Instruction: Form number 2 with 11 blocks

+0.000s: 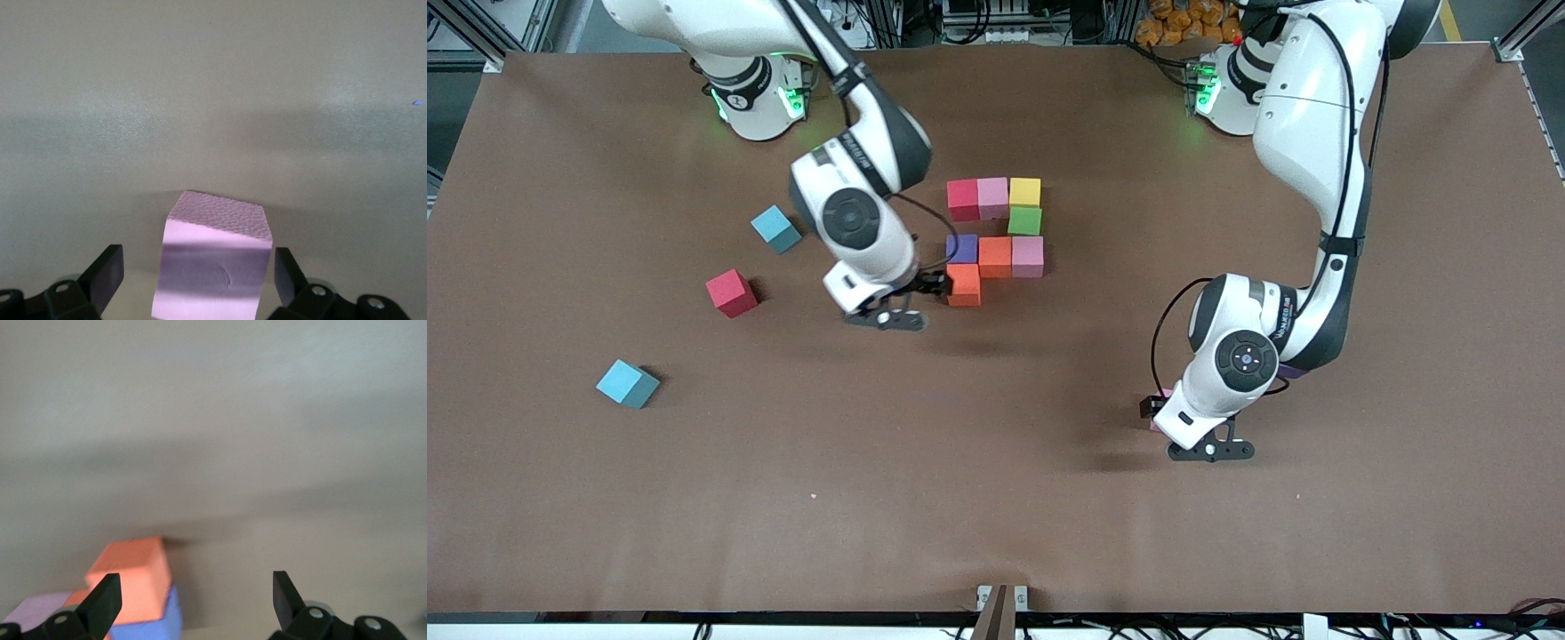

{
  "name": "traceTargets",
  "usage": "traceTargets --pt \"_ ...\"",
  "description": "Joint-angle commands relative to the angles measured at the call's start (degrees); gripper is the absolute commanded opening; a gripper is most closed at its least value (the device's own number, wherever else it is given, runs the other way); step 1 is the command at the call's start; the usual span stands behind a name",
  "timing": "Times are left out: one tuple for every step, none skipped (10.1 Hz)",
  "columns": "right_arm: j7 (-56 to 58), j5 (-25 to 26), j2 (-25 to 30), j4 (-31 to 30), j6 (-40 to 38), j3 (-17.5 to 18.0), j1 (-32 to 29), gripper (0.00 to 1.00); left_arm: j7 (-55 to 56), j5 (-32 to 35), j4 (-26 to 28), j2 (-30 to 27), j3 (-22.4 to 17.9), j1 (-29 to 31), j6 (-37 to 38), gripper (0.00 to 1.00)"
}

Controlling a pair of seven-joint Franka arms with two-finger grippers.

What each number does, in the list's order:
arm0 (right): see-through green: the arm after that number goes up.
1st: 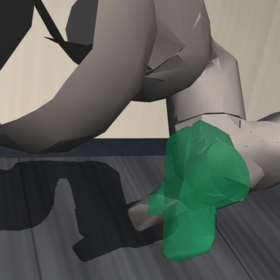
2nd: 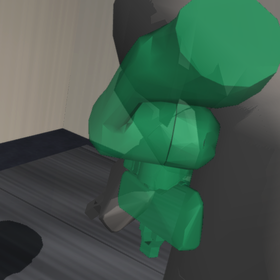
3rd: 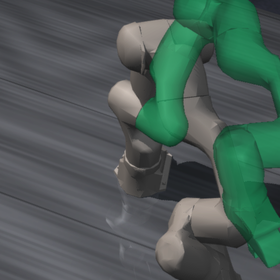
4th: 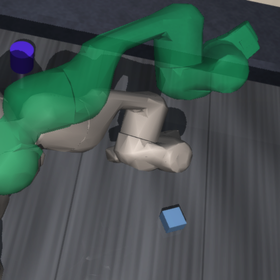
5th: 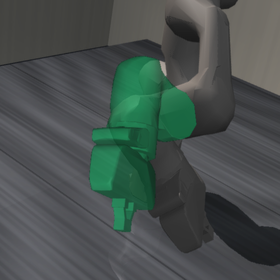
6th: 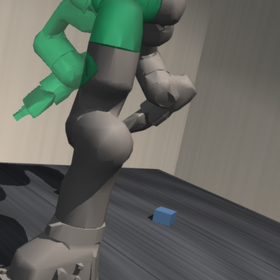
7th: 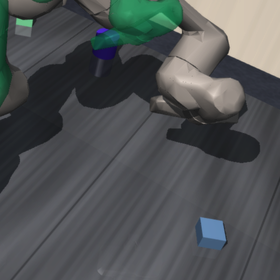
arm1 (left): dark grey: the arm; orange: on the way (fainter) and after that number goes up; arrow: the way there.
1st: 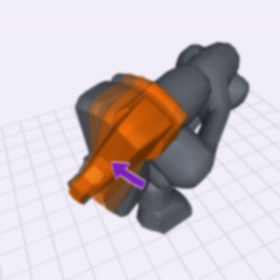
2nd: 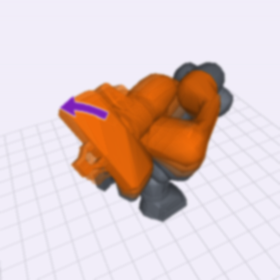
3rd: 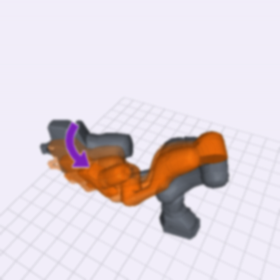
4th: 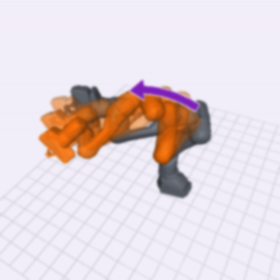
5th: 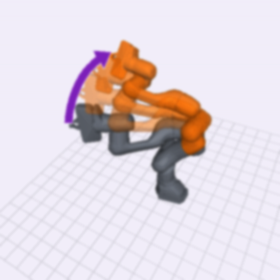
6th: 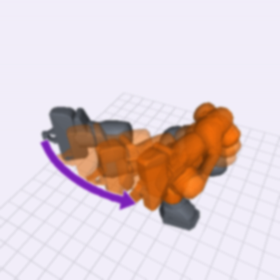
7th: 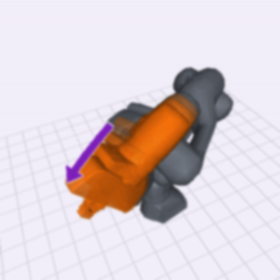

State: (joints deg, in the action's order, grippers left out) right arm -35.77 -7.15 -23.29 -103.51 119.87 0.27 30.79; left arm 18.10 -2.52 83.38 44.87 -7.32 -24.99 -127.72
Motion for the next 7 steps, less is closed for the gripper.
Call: traceTargets --pt "6.91 3.87 1.05 -1.87 -3.56 0.61 -7.29 1.00 -2.71 -1.25 -0.94 1.27 -0.95 -0.67 0.28 1.00" --pt "9.90 7.82 1.05 -2.83 -5.07 0.61 -10.28 1.00 -2.72 -1.43 -0.94 1.71 -0.95 -0.67 0.19 1.00" --pt "12.80 9.94 1.40 -3.97 -5.08 0.61 -12.83 1.00 -2.63 -1.61 -0.94 2.06 -0.77 -0.67 0.19 0.94" --pt "15.70 10.40 1.67 -4.68 -5.08 0.61 -14.95 1.00 -2.54 -1.61 -0.94 2.07 -0.68 -0.67 0.19 0.84" --pt "18.95 11.01 2.63 -6.17 -5.08 0.61 -16.19 1.00 -2.54 -1.61 -0.94 2.15 -0.60 -0.67 0.19 0.66" --pt "22.03 12.67 4.03 -8.36 -4.82 0.61 -17.33 1.00 -2.46 -1.61 -0.94 2.16 -0.51 -0.67 0.19 0.45" --pt "24.76 13.73 5.52 -10.82 -4.47 0.61 -18.65 1.00 -2.19 -1.61 -1.20 2.33 -0.42 -0.76 0.19 0.27"
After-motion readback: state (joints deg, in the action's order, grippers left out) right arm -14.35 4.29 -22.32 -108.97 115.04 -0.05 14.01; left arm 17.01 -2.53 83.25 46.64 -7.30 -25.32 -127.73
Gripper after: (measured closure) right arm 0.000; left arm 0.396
